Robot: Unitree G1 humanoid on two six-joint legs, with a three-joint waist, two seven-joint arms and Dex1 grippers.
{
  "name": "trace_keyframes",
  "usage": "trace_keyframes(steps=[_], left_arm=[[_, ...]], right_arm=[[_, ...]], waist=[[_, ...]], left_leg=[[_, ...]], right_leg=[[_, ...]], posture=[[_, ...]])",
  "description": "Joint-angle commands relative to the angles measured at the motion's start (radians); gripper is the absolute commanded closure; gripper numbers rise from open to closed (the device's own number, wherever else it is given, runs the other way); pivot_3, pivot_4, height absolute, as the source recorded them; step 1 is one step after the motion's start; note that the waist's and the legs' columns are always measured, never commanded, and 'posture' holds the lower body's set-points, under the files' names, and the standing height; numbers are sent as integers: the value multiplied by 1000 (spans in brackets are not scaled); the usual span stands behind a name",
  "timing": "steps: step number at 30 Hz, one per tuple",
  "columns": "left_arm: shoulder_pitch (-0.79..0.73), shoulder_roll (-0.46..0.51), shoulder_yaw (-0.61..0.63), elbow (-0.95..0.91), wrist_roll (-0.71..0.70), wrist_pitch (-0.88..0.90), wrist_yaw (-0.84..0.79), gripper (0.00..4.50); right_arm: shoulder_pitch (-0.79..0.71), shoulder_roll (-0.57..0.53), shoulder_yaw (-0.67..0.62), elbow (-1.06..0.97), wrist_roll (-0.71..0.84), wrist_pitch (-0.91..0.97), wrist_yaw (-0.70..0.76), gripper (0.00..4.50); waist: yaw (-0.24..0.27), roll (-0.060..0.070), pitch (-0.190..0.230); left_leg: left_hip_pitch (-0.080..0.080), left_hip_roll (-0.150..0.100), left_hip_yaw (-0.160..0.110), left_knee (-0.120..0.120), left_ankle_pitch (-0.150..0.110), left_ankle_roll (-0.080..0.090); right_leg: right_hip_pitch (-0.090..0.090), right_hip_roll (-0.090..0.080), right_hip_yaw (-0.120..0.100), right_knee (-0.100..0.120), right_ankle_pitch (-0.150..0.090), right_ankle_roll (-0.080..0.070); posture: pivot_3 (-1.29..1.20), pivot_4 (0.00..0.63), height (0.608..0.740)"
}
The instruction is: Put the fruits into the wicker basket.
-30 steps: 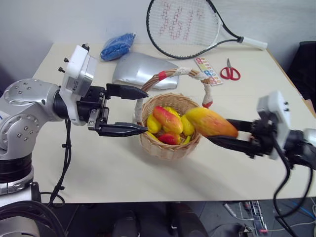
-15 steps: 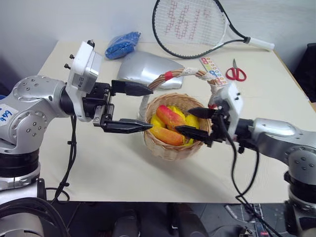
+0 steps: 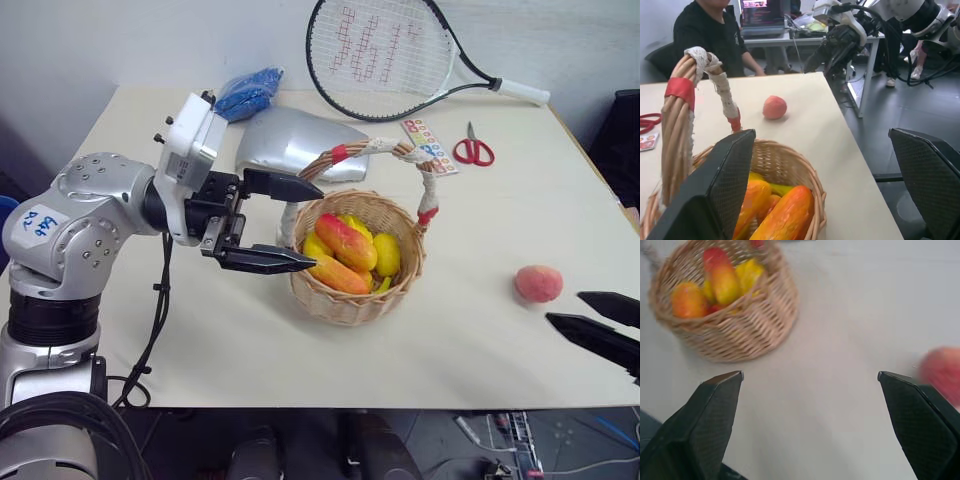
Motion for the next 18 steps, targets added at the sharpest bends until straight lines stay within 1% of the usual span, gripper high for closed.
trace_keyframes(steps=[1, 3, 6, 10, 13, 16, 18], left_arm=[[-16, 5, 17, -26, 3, -14, -1, 0], [-2, 7, 28, -42, -1, -9, 13, 0], [10, 10, 44, -68, -16, 8, 42, 0], [35, 23, 64, -110, -31, 30, 76, 0], [49, 39, 79, -130, -34, 43, 95, 0], [54, 49, 95, -143, -46, 56, 110, 0], [56, 53, 103, -153, -52, 63, 124, 0]], right_arm=[[-3, 12, 70, 16, -102, -92, -21, 48], [-63, 18, 168, 64, -176, -133, -93, 48], [-151, 40, 283, 139, -251, -169, -169, 48], [-280, 73, 445, 247, -358, -238, -213, 48], [-385, 81, 531, 360, -446, -273, -265, 48], [-486, 101, 570, 472, -496, -293, -302, 48], [-528, 102, 608, 521, -524, -311, -286, 48]], waist=[[-3, 0, 0], [-6, 0, 0], [-7, 1, 0], [-7, 1, 1], [-8, 2, 1], [-8, 2, 1], [-9, 2, 1]], left_leg=[[0, 0, 0, 0, 0, 0], [0, 0, -1, -1, 1, -1], [-1, 0, -1, -1, 1, -2], [-2, 0, -1, -1, 1, -2], [-2, 0, 0, 0, 1, -2], [-2, 0, 1, 0, 2, -2], [-2, 0, 1, 1, 2, -2]], right_leg=[[0, 0, 0, 0, 0, 0], [0, 0, 0, 0, 0, 0], [-1, -1, 0, 0, 0, 0], [-3, -1, 0, 1, 0, 0], [-4, -1, 1, 2, 0, 0], [-5, -1, 1, 3, 0, 0], [-4, -1, 1, 3, 0, 0]], posture=[[0, 150, 740], [0, 150, 740], [0, 150, 740], [0, 150, 740], [0, 150, 740], [0, 150, 740], [0, 150, 740]])
